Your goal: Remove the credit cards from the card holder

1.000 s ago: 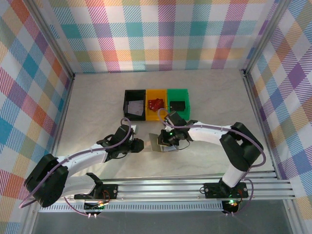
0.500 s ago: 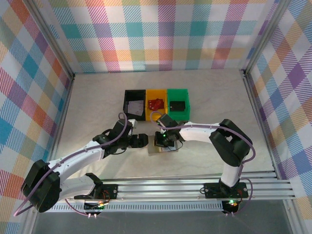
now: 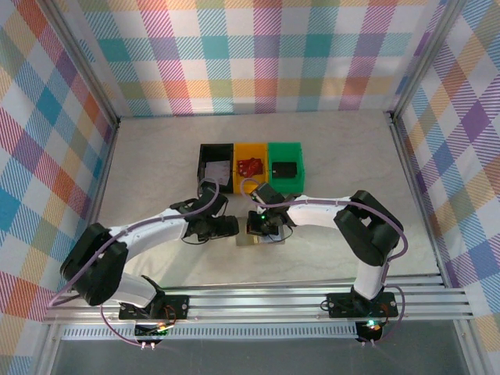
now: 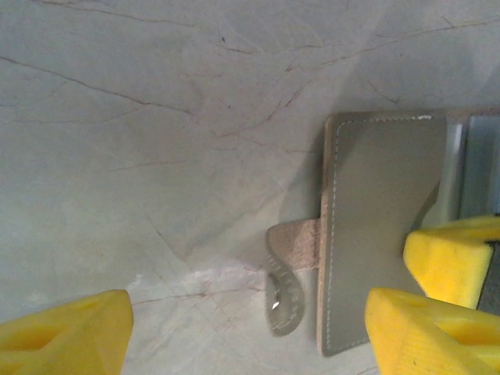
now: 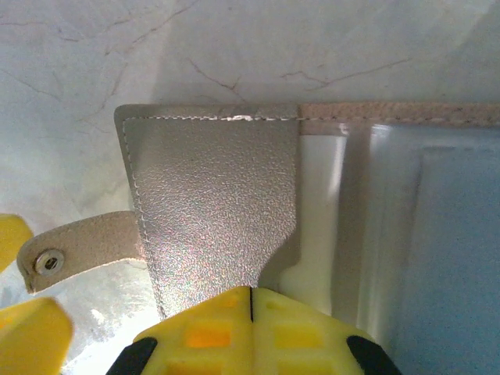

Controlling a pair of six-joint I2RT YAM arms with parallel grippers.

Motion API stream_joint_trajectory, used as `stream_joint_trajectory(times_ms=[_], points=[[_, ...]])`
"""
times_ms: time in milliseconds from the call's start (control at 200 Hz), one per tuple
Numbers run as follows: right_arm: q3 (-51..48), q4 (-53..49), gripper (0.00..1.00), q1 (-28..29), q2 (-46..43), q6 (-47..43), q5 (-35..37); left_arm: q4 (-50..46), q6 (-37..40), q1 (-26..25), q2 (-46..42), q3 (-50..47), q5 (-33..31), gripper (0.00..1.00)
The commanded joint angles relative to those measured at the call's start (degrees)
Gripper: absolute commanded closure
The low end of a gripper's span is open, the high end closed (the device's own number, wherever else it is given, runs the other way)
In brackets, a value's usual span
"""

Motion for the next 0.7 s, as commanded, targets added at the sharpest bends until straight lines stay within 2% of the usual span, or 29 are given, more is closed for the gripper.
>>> stream_joint_trajectory(times_ms=[0, 180, 485, 595, 655, 695], points=[[-1.03, 2.29, 1.0, 0.33, -1.68, -0.9, -2.35, -4.11, -2.15, -1.21, 2.84, 3.49, -1.85, 0.23], [-1.88, 2.91, 1.0, 0.42, -3.79, -1.51, -1.91, -6.8, -2.72, -2.27, 8.53, 6.41, -2.66, 0.28], [-2.67, 0.11, 1.0, 0.42, -8.19, -3.54, 0.19, -8.28, -2.67, -2.48, 13.18, 7.63, -2.86, 0.37], [-3.45, -4.68, 0.88, 0.04, -12.45, -4.64, 4.9, -8.36, -2.12, -2.56, 13.22, 7.5, -3.16, 0.37], [-3.96, -6.59, 0.79, -1.12, -13.87, -5.6, 4.86, -8.12, -1.74, -2.62, 13.21, 7.46, -3.09, 0.37], [-4.33, -7.94, 0.77, -2.18, -14.54, -6.03, 4.76, -8.12, -1.49, -2.64, 13.46, 7.57, -3.07, 0.37]])
